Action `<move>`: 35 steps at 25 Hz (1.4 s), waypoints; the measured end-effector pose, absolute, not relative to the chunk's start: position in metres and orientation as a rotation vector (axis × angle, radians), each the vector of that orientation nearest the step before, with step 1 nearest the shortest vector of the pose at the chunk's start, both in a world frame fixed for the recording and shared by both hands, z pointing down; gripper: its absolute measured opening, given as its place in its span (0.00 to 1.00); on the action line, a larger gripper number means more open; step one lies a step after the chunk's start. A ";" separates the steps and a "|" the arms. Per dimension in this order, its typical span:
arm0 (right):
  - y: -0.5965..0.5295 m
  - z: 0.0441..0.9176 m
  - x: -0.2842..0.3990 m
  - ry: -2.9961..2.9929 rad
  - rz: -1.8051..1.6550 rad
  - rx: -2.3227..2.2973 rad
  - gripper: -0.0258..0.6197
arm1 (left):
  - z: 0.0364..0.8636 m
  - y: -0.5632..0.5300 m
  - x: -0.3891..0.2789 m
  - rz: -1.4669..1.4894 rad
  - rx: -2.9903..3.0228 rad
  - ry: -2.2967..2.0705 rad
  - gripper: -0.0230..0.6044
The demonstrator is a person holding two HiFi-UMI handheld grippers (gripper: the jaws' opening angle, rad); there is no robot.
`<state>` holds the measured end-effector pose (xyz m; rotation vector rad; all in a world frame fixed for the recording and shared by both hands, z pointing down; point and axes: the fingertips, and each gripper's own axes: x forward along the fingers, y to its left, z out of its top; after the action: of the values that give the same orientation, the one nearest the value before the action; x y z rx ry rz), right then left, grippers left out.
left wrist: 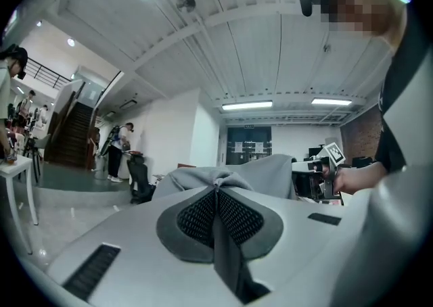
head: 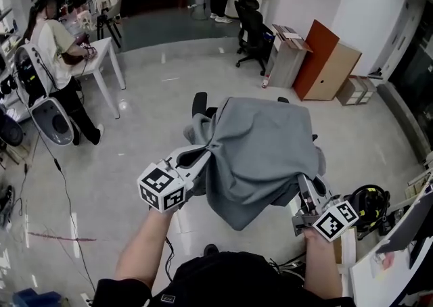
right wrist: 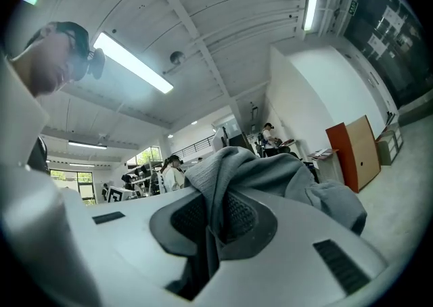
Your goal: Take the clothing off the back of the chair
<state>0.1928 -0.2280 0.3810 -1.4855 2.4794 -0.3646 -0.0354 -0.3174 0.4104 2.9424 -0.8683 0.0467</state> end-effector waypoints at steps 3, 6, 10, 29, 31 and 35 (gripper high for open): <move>-0.210 0.368 0.189 2.495 -0.339 -1.432 0.09 | 0.404 -0.303 -0.030 0.028 2.945 -0.864 0.06; -0.189 0.362 0.197 2.494 -0.331 -1.412 0.09 | 0.398 -0.286 -0.017 0.020 2.949 -0.859 0.06; -0.148 0.358 0.205 2.484 -0.332 -1.371 0.09 | 0.391 -0.255 -0.006 0.007 2.947 -0.863 0.06; 0.043 0.381 0.205 2.533 -0.390 -1.191 0.09 | 0.380 -0.072 0.006 -0.002 2.899 -0.926 0.05; 0.054 0.382 0.205 2.530 -0.395 -1.176 0.09 | 0.381 -0.063 0.006 0.013 2.892 -0.947 0.05; 0.070 0.373 0.197 2.534 -0.360 -1.108 0.09 | 0.377 -0.047 0.003 -0.010 2.889 -0.911 0.05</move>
<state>0.1968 0.0705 0.3727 -1.1080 2.5341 -0.3599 0.0034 -0.0466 0.3766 2.8885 -0.9113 -0.0097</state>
